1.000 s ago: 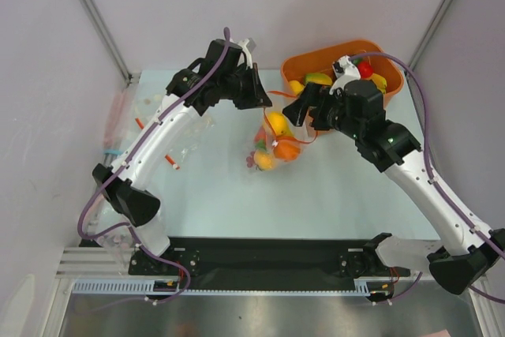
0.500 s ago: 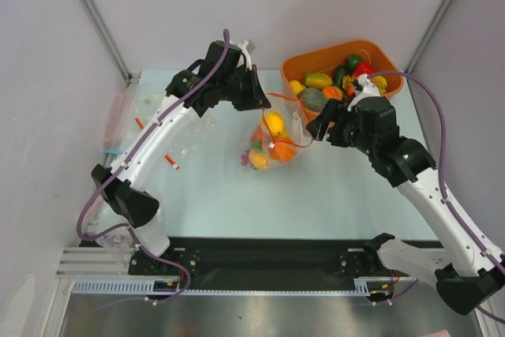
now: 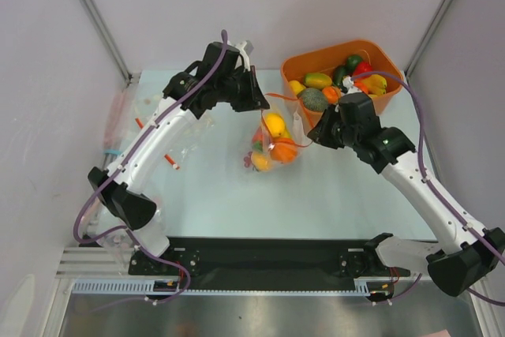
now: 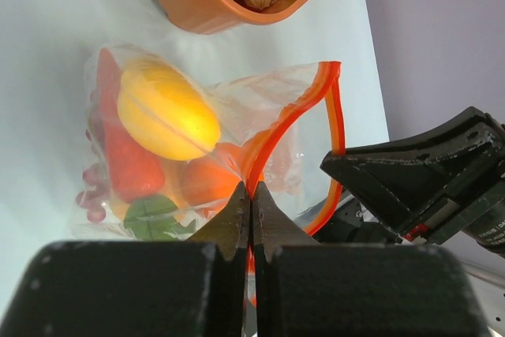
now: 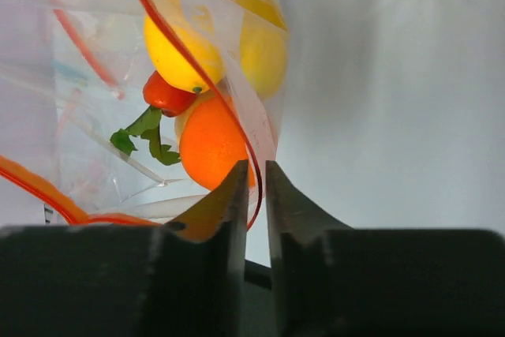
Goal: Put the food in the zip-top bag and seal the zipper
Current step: Adjust the zipper food storage bag at the center of the board.
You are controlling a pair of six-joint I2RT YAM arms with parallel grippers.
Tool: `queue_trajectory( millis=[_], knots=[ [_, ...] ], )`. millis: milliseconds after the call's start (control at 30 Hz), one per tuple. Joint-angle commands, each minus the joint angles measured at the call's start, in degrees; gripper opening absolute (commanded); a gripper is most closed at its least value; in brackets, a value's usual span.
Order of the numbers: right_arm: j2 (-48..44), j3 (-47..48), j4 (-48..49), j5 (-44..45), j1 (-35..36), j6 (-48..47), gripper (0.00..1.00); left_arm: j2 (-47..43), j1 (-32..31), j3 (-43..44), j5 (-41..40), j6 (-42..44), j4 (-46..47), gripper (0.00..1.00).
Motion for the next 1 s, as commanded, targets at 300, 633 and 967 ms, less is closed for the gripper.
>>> queue_trajectory(
  millis=[300,633,967],
  knots=[
    [3.6,5.8,3.1,-0.7,-0.2,-1.8,0.00,-3.4,0.3,-3.0,0.9,1.2,3.3,0.00],
    [11.6,15.1,6.0,-5.3,-0.2,-4.3,0.00,0.2,0.3,0.1,1.4,1.9,0.8,0.00],
    [17.5,21.1,8.0,-7.2,-1.4,-7.3,0.00,0.9,0.4,-5.3,1.2,1.5,5.3,0.00]
  ],
)
